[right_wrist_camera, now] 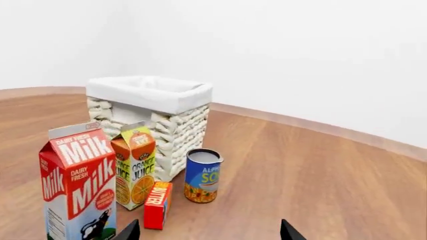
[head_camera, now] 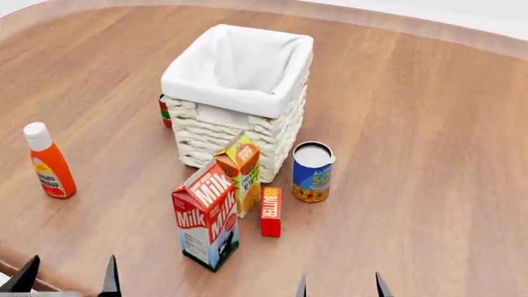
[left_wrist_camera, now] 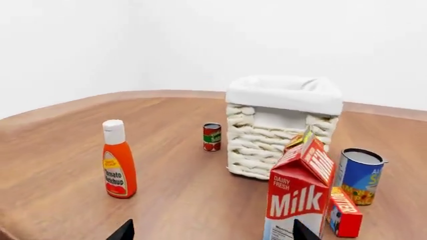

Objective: Pick up the butter and put it in the basket.

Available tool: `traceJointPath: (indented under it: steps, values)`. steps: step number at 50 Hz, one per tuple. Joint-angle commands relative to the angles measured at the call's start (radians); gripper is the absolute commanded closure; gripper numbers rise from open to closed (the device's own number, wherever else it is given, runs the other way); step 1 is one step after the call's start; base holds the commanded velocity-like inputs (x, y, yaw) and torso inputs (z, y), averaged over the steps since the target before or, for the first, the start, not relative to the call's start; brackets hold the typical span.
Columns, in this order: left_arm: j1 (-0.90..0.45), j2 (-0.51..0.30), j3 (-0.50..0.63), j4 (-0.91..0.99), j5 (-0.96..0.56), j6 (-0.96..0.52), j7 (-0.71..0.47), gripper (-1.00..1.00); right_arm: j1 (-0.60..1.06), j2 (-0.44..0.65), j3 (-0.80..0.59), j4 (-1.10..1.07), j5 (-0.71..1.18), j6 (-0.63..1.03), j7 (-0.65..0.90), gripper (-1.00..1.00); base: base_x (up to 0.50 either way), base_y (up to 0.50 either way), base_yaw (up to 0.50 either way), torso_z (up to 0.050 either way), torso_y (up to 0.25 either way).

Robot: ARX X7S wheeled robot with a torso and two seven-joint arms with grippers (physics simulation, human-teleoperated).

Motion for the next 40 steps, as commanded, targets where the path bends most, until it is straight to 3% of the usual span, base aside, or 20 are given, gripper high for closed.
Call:
traceJointPath:
  steps: [1,12,31,40]
  values:
    - [-0.21,-0.085,-0.166,0.352,-0.224,-0.436,-0.09,-1.0,-0.01,0.01,-0.006,-0.022,-0.005,0.01,0.015,-1.0,0.3,0.11,0.0,0.0,0.0]
    - [-0.186,-0.127,-0.222,0.544,-0.281,-0.525,-0.143,-1.0,-0.081,0.035,0.001,-0.08,0.015,0.012,0.028,-1.0,0.47,0.17,0.0,0.0,0.0]
    - [-0.176,-0.127,-0.249,0.491,-0.297,-0.437,-0.098,-1.0,-0.085,0.033,-0.02,-0.122,-0.006,0.076,0.074,-1.0,0.47,0.17,0.0,0.0,0.0]
    - [-0.198,-0.115,-0.268,0.461,-0.316,-0.441,-0.114,-1.0,-0.084,0.038,-0.021,-0.123,-0.001,0.064,0.081,-1.0,0.0,0.0,0.0,0.0,0.0]
